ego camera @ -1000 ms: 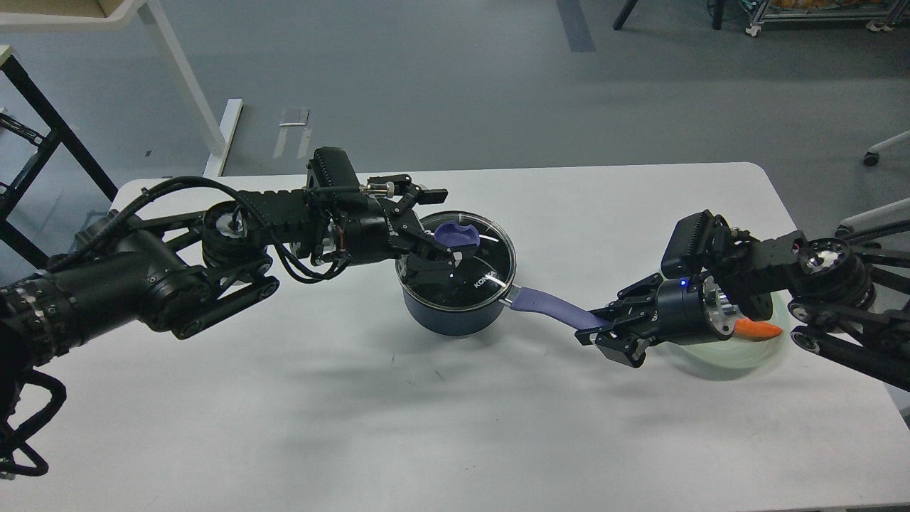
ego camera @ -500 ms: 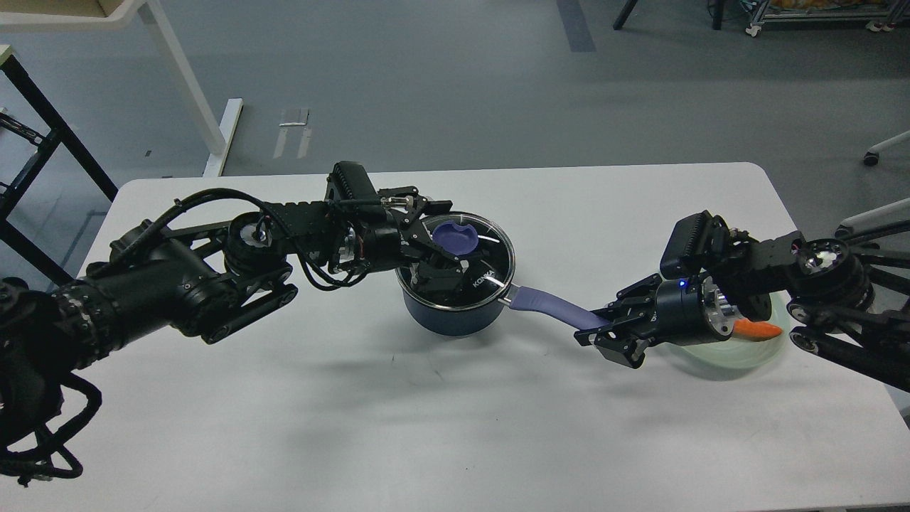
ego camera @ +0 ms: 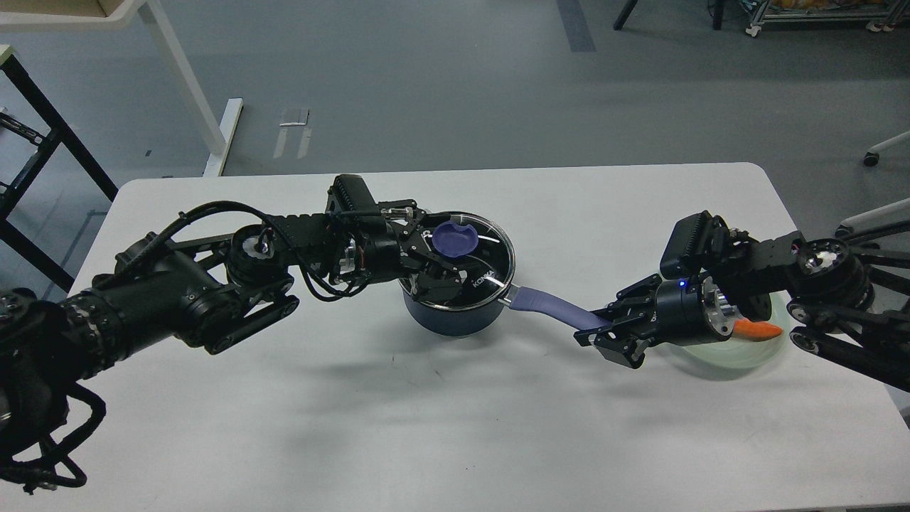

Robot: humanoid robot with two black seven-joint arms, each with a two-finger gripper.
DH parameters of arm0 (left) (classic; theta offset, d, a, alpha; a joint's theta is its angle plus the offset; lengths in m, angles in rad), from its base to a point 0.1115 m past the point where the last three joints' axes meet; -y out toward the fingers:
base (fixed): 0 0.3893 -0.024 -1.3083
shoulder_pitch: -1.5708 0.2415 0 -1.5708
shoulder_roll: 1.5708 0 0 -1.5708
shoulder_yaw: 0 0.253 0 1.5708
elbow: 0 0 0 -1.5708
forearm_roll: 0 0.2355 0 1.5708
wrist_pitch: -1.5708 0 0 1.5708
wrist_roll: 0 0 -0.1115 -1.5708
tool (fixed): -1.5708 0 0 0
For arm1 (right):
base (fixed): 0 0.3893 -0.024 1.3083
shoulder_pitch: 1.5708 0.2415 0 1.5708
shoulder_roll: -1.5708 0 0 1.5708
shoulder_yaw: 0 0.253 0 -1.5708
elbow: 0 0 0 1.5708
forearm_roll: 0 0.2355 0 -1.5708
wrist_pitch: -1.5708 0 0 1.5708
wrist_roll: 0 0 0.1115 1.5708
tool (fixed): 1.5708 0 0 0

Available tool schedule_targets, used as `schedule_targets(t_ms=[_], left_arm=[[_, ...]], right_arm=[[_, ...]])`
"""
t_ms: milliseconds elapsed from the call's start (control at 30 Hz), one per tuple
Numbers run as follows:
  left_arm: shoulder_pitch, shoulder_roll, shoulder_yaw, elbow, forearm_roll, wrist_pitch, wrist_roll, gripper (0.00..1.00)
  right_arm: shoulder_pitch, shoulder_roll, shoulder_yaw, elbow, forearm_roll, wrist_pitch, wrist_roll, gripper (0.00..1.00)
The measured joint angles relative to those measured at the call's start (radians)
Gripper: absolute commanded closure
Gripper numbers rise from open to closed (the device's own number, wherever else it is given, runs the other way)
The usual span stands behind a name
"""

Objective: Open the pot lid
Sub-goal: 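Lift the glass lid off the pan with the left gripper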

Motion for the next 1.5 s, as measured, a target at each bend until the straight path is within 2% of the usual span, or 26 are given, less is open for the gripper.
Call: schedule_targets(t_ms=[233, 300, 500, 633, 867, 1000, 1133, 1300, 1500], left_arm=[[-0.001, -0.003, -0.002, 0.0, -0.002, -0.001, 0.0, 0.55], [-0.003, -0.003, -0.002, -0.001, -0.002, -0.001, 0.0, 0.58], [-0.023, 0.011, -0.004, -0.036, -0.001, -0.001, 0.0, 0.58], [-0.059, 0.083, -0.005, -0.095, -0.001, -0.001, 0.0, 0.57], [-0.047, 0.37, -0.002, -0.277, -0.013, 0.028, 0.0, 0.57], [0.043, 0.538, -0.001, -0.342, -0.032, 0.081, 0.0, 0.57], [0.156, 0.631, -0.001, -0.347, -0.061, 0.175, 0.0, 0.57], [0.288, 0.655, -0.001, -0.312, -0.068, 0.291, 0.0, 0.56], [0.38, 0.635, -0.002, -0.181, -0.07, 0.321, 0.0, 0.55]], right_arm=[[-0.002, -0.004, 0.0, 0.0, 0.0, -0.001, 0.0, 0.64], [-0.003, -0.005, 0.0, 0.0, 0.0, -0.003, 0.0, 0.64], [-0.005, -0.008, 0.0, -0.001, 0.0, -0.008, 0.0, 0.64], [-0.007, -0.008, 0.0, 0.0, 0.0, -0.008, 0.0, 0.64], [-0.008, -0.017, 0.0, 0.001, 0.0, -0.009, 0.0, 0.64], [-0.008, -0.019, 0.0, 0.001, 0.0, -0.013, 0.0, 0.64], [-0.008, -0.02, 0.0, 0.0, 0.0, -0.018, 0.0, 0.64], [-0.009, -0.02, 0.0, 0.0, 0.0, -0.019, 0.0, 0.64], [-0.009, -0.02, 0.0, -0.001, 0.0, -0.019, 0.0, 0.64]])
